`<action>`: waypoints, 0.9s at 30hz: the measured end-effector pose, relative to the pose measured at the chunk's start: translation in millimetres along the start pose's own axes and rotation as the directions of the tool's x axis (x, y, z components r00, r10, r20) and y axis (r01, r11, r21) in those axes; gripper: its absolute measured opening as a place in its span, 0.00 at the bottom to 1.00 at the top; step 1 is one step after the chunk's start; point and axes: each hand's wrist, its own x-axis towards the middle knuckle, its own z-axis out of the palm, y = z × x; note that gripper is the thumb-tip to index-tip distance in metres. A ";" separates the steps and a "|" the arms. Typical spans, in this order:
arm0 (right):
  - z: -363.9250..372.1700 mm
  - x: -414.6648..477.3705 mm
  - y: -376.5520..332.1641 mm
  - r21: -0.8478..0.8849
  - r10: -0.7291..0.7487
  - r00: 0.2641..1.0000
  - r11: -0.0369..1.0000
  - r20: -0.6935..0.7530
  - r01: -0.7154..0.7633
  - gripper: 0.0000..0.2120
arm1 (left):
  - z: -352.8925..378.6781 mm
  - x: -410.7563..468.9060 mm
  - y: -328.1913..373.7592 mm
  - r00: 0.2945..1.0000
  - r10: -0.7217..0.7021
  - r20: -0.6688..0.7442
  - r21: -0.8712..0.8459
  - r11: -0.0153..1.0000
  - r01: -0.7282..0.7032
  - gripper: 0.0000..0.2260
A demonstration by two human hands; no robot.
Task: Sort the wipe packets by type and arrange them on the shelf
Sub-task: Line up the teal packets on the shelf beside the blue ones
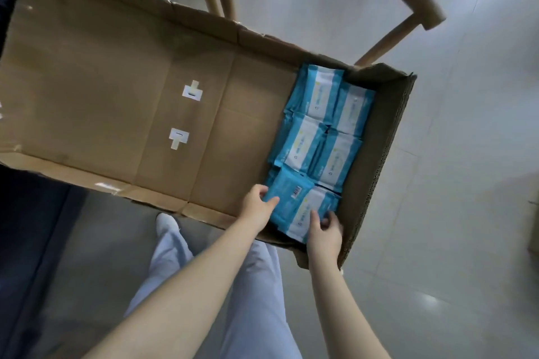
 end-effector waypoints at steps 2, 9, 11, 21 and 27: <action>2.0 7.4 0.0 -0.034 0.007 1.000 0.999 0.005 -0.007 0.23 | 0.9 4.7 0.2 0.999 -0.005 -0.035 0.013 1.000 0.006 0.08; -6.8 7.5 -11.1 0.125 0.039 0.999 0.991 0.020 -0.041 0.15 | -25.3 -10.0 -7.6 0.995 0.040 -0.087 -0.149 0.987 -0.053 0.07; -13.7 -6.9 -25.9 0.219 0.027 0.999 0.975 0.045 -0.037 0.19 | -48.6 -25.8 -8.1 0.993 0.033 -0.111 -0.308 0.949 -0.066 0.07; 27.1 -213.9 -147.6 0.412 -0.411 0.766 0.887 0.495 0.210 0.10 | -252.3 -195.3 -45.6 0.960 0.087 -0.267 -0.893 0.352 -0.280 0.09; 94.8 -415.4 -161.5 0.457 -0.546 0.434 0.837 0.716 0.300 0.07 | -369.3 -344.3 -140.1 0.894 0.068 -0.443 -0.895 -0.082 -0.438 0.14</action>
